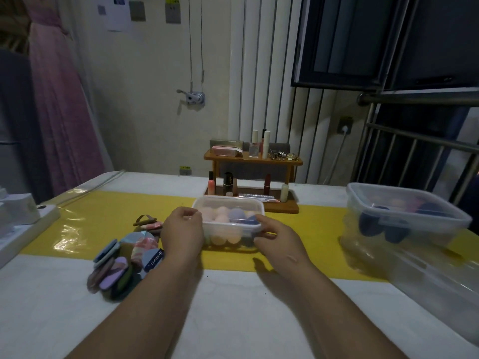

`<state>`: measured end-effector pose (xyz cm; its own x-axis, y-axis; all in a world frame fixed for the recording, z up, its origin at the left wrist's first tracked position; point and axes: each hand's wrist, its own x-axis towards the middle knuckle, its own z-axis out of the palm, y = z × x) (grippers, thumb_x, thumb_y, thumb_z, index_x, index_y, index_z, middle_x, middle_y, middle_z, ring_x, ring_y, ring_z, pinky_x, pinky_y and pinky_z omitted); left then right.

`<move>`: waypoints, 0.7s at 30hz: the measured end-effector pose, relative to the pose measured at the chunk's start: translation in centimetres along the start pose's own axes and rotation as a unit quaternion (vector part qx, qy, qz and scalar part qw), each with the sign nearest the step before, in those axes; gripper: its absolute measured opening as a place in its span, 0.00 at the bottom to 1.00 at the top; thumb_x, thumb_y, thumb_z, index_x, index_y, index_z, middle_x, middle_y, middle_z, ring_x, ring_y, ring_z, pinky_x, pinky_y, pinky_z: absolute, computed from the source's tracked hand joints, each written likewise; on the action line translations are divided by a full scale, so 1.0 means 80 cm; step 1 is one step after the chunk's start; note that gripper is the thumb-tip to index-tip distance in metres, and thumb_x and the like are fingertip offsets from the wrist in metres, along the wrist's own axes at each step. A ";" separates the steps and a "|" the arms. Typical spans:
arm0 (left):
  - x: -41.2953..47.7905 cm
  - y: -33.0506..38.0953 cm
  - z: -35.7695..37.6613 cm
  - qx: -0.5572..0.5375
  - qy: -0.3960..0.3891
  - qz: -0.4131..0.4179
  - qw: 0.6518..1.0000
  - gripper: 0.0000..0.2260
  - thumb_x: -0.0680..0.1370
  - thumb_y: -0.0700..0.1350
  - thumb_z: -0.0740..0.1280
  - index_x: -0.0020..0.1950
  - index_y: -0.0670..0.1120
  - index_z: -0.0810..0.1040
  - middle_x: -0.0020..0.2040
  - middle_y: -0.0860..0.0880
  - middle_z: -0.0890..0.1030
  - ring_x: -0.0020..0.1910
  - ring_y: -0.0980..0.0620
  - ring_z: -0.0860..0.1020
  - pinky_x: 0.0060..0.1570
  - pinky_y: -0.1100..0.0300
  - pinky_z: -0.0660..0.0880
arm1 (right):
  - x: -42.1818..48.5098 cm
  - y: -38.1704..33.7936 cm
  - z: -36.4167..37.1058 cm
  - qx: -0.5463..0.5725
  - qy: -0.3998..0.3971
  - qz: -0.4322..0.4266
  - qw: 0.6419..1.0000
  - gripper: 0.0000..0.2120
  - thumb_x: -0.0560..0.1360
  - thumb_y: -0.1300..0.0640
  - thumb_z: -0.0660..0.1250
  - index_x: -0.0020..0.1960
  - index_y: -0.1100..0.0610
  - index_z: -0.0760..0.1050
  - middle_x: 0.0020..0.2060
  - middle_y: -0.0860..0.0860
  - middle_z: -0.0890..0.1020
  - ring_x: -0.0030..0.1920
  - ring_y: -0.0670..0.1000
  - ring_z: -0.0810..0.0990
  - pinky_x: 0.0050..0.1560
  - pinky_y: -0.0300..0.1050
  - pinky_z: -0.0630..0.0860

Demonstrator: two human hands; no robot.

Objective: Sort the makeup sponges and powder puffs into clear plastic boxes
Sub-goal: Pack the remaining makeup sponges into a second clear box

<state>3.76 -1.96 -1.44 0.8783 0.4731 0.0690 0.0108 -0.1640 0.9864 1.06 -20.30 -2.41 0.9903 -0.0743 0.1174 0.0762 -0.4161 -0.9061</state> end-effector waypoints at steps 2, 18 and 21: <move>0.005 0.001 -0.004 -0.040 0.012 -0.031 0.999 0.08 0.81 0.43 0.63 0.59 0.49 0.78 0.55 0.47 0.76 0.51 0.47 0.75 0.38 0.56 0.76 | 0.005 -0.005 0.011 -0.022 -0.016 -0.002 1.000 0.31 0.74 0.67 0.64 0.74 0.46 0.70 0.65 0.49 0.78 0.61 0.49 0.78 0.59 0.48 0.79; 0.020 -0.002 0.000 -0.043 0.035 -0.022 0.998 0.20 0.83 0.43 0.61 0.76 0.49 0.67 0.71 0.42 0.71 0.65 0.42 0.73 0.45 0.58 0.72 | 0.023 -0.037 0.044 -0.099 -0.063 -0.001 0.993 0.36 0.77 0.68 0.63 0.79 0.46 0.57 0.73 0.52 0.69 0.68 0.54 0.71 0.60 0.45 0.75; 0.016 0.000 -0.001 -0.011 0.040 0.023 0.999 0.20 0.84 0.44 0.60 0.76 0.50 0.67 0.73 0.44 0.69 0.67 0.42 0.71 0.48 0.56 0.73 | 0.017 -0.037 0.037 -0.090 -0.059 -0.009 0.994 0.37 0.77 0.67 0.64 0.79 0.43 0.57 0.72 0.51 0.71 0.65 0.53 0.73 0.57 0.46 0.76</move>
<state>4.84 -1.28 -1.38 0.8361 0.5342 0.1244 -0.0387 -0.1688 0.9849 2.53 -16.44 -0.75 0.9966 0.0362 0.0746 0.0819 -0.5719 -0.8162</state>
